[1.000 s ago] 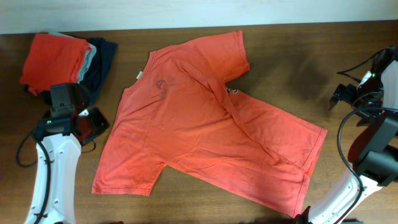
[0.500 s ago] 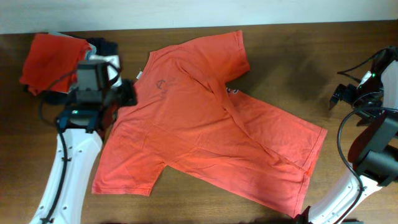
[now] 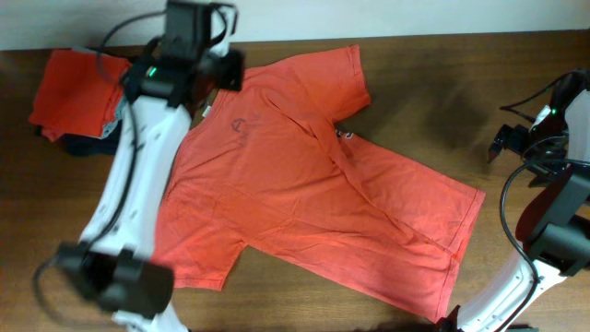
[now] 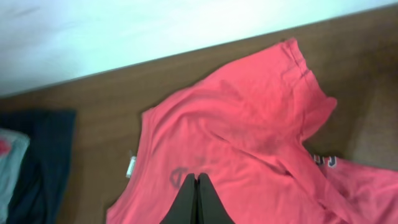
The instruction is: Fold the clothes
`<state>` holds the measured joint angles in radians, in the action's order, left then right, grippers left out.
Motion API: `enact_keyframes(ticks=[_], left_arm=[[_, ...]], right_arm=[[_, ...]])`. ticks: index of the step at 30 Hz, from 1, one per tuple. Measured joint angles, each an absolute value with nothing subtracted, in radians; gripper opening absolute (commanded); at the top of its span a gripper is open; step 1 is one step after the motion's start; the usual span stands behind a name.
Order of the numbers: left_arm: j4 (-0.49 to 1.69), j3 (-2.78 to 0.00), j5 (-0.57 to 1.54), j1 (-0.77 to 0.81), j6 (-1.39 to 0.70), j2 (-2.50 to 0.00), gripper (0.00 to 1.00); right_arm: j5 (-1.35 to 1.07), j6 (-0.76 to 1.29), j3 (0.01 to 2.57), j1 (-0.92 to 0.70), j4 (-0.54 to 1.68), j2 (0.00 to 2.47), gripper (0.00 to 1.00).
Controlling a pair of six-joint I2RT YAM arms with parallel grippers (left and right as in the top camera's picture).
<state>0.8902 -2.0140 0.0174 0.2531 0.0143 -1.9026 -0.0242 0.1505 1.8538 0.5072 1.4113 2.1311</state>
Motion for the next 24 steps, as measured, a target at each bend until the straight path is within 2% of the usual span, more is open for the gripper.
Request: enact_keyframes(ticks=[7,15,24], left_arm=[[0.911,-2.268,0.015,0.295,0.068,-2.180,0.00],[0.756,-2.280,0.014,0.295,0.151,-2.392,0.00],[0.649,-2.280,0.061,0.295,0.181,-2.514,0.00]], right_arm=[[-0.024,0.150,1.854,0.507,1.411,2.131,0.98],[-0.024,0.150,1.854,0.507,1.411,2.131,0.98],[-0.024,0.150,1.854,0.507,1.411,2.131,0.98]])
